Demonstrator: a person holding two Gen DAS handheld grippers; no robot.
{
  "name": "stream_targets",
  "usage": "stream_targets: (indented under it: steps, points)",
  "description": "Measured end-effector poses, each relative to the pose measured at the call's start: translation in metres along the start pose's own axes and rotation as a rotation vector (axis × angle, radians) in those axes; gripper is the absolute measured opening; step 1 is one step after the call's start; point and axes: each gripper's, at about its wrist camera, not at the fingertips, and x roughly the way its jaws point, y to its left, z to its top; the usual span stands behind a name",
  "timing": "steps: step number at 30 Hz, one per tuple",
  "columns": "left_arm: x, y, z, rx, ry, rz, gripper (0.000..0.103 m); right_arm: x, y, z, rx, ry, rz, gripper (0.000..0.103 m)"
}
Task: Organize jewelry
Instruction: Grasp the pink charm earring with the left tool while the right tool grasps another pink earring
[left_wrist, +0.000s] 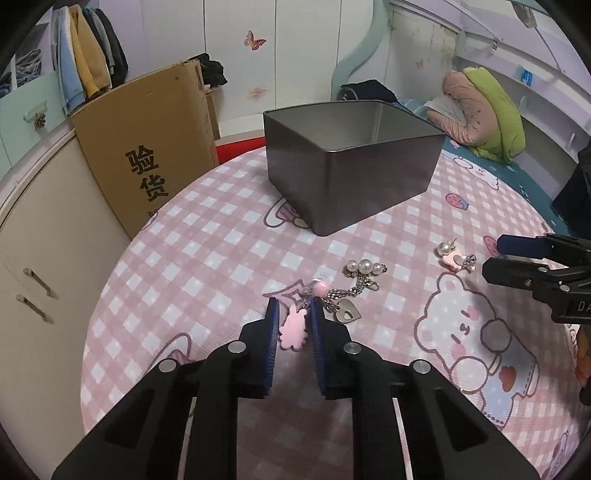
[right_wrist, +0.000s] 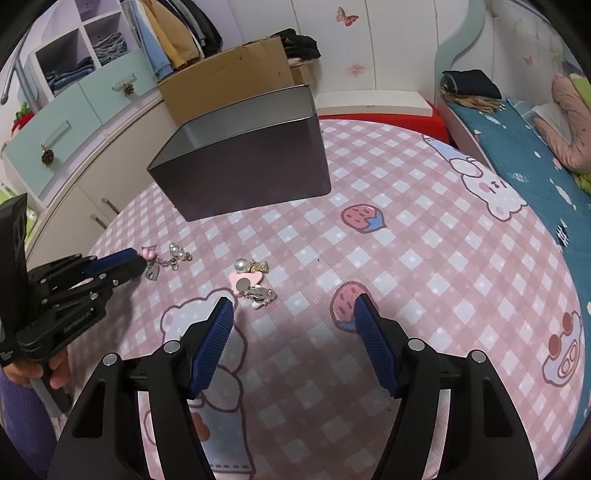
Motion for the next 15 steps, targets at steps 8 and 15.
stream_targets:
  steps: [8,15]
  points:
    - [-0.025,0.007,-0.011,-0.061,-0.047,-0.024,0.014,0.004,0.011,0.0,-0.056,0.013,0.005,0.066]
    - [-0.056,0.013,-0.013,-0.117,-0.098,-0.088,0.014,0.007,0.02,0.001,-0.103,0.014,0.005,0.066]
